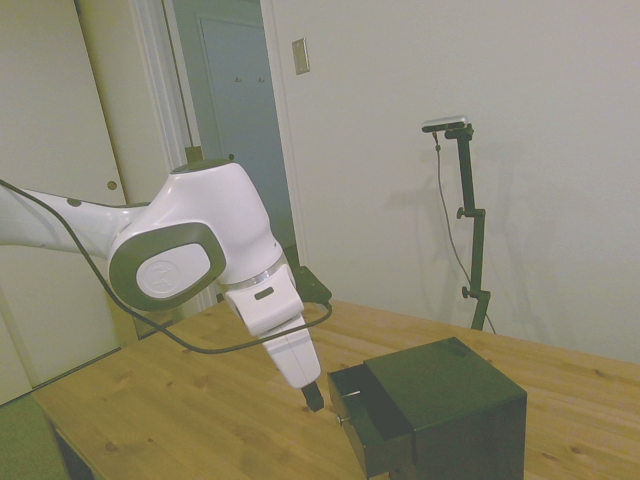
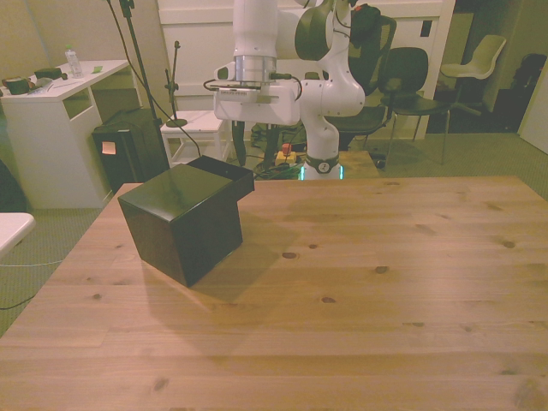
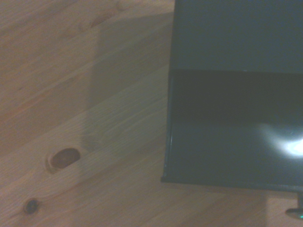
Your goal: Close the top drawer
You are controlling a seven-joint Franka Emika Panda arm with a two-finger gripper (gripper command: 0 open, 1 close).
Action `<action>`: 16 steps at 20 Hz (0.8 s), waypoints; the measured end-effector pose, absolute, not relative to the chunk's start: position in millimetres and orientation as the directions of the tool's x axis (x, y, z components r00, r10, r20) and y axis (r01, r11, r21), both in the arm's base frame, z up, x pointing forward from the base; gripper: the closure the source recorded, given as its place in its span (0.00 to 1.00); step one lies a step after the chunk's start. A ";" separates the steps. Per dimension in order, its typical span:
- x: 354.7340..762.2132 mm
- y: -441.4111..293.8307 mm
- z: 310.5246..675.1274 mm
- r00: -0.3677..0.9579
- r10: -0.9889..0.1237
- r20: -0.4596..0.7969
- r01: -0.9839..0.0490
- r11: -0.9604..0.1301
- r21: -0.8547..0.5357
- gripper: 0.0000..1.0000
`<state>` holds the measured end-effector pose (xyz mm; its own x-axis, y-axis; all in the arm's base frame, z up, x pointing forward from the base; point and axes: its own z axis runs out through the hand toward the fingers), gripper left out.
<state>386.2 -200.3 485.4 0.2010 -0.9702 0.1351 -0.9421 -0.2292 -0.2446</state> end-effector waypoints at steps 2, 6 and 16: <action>384.4 -204.5 486.1 0.193 -0.972 0.135 -0.943 -0.222 -0.247 1.00; 380.2 -218.6 491.0 0.171 -0.975 0.141 -0.946 -0.203 -0.254 1.00; 400.5 -251.3 488.9 0.142 -0.978 0.153 -0.953 -0.176 -0.246 1.00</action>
<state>400.5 -251.3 488.9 0.1415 -0.9781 0.1527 -0.9530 -0.1764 -0.2464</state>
